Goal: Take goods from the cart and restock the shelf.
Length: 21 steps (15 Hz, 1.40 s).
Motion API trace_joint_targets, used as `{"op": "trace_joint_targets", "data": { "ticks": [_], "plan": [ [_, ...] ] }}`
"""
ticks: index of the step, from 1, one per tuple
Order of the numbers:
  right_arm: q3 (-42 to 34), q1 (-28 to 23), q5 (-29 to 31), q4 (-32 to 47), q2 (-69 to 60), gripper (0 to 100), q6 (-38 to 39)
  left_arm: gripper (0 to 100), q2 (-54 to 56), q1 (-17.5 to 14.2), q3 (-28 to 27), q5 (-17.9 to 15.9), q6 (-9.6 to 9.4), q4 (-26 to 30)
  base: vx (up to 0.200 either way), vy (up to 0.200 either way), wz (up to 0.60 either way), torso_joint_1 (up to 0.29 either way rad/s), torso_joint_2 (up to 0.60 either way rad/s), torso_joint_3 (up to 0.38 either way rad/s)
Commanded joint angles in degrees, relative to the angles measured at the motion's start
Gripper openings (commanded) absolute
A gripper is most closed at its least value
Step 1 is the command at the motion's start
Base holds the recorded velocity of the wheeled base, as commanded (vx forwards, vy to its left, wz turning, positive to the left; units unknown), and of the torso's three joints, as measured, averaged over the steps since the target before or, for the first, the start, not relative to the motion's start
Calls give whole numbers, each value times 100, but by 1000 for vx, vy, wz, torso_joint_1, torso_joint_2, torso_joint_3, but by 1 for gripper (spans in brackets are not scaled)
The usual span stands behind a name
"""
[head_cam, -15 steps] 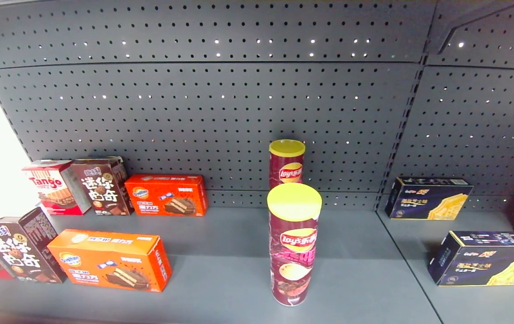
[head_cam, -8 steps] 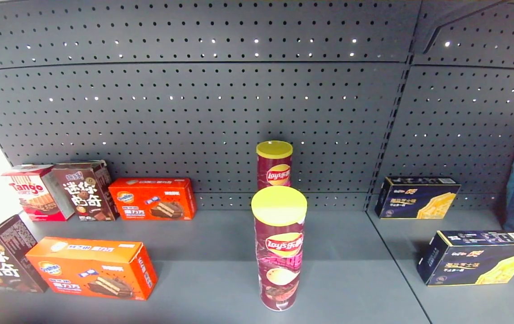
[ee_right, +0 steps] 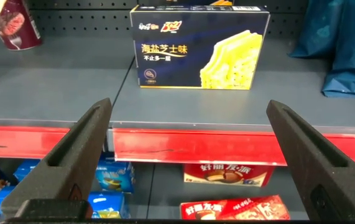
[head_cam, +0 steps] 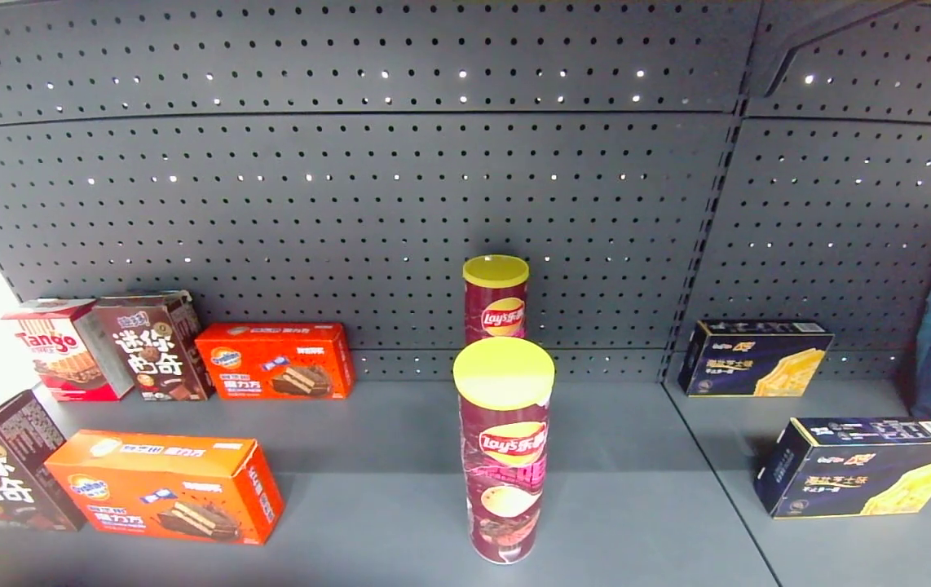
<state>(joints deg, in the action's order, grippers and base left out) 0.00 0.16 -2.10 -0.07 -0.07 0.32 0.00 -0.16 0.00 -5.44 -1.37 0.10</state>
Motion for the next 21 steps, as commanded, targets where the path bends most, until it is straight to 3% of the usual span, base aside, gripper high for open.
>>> {"op": "trace_joint_targets", "data": {
  "ticks": [1, 21],
  "plan": [
    [0, 2, -1, -1, 7, 100, 3, 100, 0, -2, 0, -1, 5, -1, 0, 0, 0, 0, 0, 0],
    [0, 2, -1, -1, 7, 100, 3, 100, 0, -2, -9, 8, -4, -1, 0, 10, 0, 0, 0, 0]
  ]
}}
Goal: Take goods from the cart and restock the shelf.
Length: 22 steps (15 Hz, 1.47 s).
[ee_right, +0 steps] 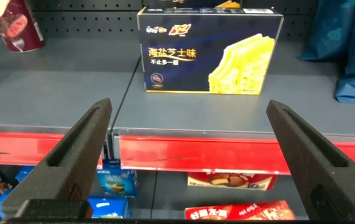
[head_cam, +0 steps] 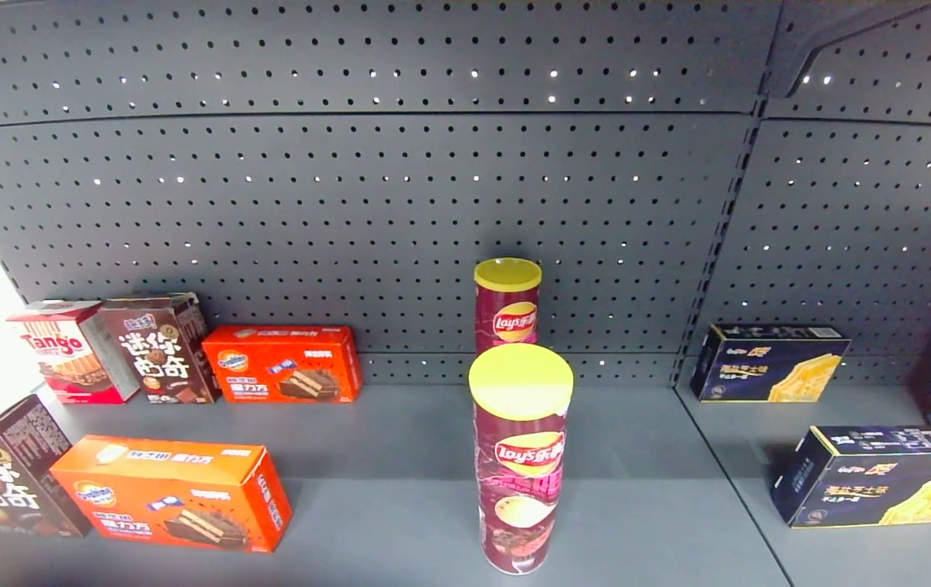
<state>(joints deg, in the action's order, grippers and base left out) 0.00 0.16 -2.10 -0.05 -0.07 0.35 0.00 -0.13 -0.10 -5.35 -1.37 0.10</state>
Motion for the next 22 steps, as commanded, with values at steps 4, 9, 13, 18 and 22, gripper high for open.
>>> {"op": "trace_joint_targets", "data": {
  "ticks": [4, 9, 13, 18, 22],
  "plan": [
    [0, 2, -1, -4, 7, 100, 0, 100, 0, -4, 10, -1, 5, -1, -150, 0, 0, 3, 3, 3],
    [0, 2, -1, -4, 7, 100, 0, 100, 0, -4, 1, 34, 5, -1, 0, -80, 0, 4, 2, -1],
    [0, 2, -1, -4, 7, 100, 0, 100, 0, -4, 10, 43, 22, -1, 0, 0, 0, 0, 0, 0],
    [0, 2, -1, -4, 7, 100, 0, 100, 0, -4, 10, 43, 22, -1, 0, 0, 0, 0, 0, 0],
    [0, 2, -1, -4, 7, 100, 0, 100, 0, -4, 1, 43, 22, -1, 0, 0, 0, 0, 0, 0]
  ]
}}
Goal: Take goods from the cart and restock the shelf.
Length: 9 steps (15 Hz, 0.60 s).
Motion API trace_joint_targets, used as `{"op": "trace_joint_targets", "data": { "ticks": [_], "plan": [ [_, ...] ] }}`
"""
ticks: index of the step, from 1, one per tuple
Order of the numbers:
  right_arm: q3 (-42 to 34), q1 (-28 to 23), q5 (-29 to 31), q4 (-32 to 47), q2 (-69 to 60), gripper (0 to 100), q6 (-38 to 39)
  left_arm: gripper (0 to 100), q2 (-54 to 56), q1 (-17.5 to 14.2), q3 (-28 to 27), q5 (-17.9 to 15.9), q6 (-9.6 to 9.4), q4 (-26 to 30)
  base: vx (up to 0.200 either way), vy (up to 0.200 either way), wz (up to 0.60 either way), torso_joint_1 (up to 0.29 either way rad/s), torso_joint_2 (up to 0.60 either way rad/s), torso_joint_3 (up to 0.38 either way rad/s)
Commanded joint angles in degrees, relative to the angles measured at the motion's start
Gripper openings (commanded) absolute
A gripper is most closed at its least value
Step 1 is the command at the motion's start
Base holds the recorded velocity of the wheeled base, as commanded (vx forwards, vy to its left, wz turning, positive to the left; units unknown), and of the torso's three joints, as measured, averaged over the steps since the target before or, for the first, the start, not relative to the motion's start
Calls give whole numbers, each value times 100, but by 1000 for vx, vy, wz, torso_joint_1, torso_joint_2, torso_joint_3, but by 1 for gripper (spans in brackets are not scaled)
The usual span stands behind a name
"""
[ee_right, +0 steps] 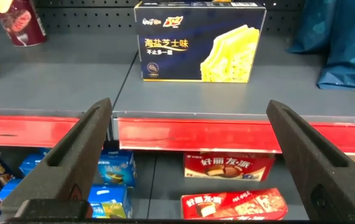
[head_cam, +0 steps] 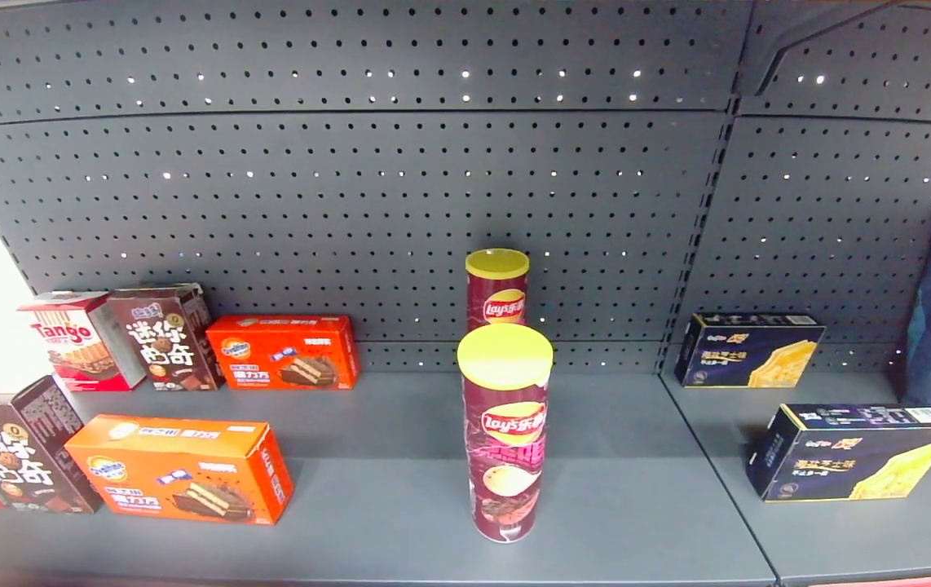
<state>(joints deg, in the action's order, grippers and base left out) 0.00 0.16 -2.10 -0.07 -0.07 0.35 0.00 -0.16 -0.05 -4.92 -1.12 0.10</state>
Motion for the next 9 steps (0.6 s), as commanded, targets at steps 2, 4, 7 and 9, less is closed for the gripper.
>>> {"op": "trace_joint_targets", "data": {
  "ticks": [2, 4, 7, 9],
  "plan": [
    [0, 2, -1, -1, 7, 100, 0, 100, 0, -2, -4, 0, -2, -1, 0, 0, 0, 0, 0, 0],
    [0, 2, -1, -1, 7, 100, 0, 100, 0, -2, -4, 0, -2, -1, 0, 0, 0, 0, 0, 0],
    [0, 2, -1, -1, 7, 100, 0, 100, 0, -2, -4, 0, -2, -1, 0, 0, 0, 0, 0, 0],
    [0, 2, -1, -1, 7, 100, 0, 100, 0, -2, 5, 0, -2, -1, 0, 0, 0, 0, 0, 0]
  ]
}}
